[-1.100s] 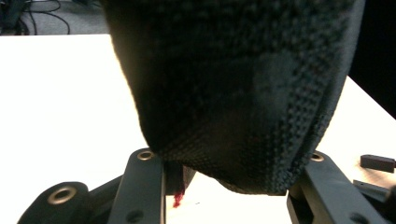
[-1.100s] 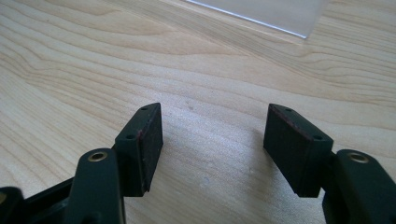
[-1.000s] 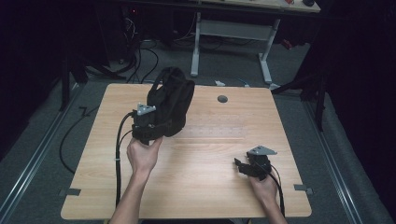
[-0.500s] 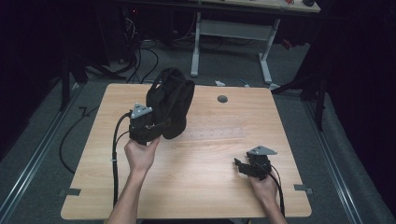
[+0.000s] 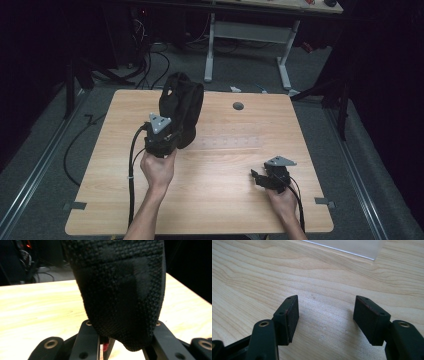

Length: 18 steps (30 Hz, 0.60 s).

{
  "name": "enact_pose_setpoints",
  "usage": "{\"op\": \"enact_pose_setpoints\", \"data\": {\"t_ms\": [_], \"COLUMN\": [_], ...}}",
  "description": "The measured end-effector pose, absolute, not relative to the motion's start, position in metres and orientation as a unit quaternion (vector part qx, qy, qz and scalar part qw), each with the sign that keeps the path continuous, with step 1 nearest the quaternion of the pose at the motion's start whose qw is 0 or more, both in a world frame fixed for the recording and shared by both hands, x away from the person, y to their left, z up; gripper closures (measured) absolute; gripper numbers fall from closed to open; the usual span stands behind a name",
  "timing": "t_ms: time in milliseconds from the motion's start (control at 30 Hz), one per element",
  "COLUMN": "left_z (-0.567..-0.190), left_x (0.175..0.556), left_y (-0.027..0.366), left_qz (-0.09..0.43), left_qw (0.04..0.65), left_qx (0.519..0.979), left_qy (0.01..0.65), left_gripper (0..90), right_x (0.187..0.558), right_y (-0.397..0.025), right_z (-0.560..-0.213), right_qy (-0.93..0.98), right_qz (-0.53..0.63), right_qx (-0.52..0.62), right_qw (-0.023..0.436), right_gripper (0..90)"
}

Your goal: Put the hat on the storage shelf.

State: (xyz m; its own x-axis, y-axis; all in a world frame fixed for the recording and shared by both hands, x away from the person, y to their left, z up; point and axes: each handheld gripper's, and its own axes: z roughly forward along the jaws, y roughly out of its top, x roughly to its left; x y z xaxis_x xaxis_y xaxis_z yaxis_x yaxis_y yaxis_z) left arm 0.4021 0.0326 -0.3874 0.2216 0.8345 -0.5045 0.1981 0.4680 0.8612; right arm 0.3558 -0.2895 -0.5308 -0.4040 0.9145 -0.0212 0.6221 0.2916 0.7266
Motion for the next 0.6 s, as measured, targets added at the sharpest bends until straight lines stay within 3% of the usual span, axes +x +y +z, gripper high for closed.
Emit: {"op": "enact_pose_setpoints", "data": {"t_ms": [267,500,600], "left_z": [-0.399,-0.412,-0.414], "left_x": [0.409,0.422,0.424], "left_y": [0.022,0.036,0.048], "left_qz": [0.271,0.225,0.204], "left_qw": [0.622,0.639,0.642], "left_qx": [0.461,0.440,0.428], "left_qy": [0.571,0.590,0.602], "left_gripper": [75.1,72.9,66.4], "right_x": [0.356,0.356,0.356], "right_y": [-0.289,-0.289,-0.289], "right_z": [-0.531,-0.531,-0.531], "right_qy": [0.771,0.771,0.771], "right_qz": [0.326,0.326,0.326], "right_qx": [0.499,0.499,0.499], "right_qw": [0.224,0.223,0.223], "right_gripper": [37.2,37.2,37.2]}}
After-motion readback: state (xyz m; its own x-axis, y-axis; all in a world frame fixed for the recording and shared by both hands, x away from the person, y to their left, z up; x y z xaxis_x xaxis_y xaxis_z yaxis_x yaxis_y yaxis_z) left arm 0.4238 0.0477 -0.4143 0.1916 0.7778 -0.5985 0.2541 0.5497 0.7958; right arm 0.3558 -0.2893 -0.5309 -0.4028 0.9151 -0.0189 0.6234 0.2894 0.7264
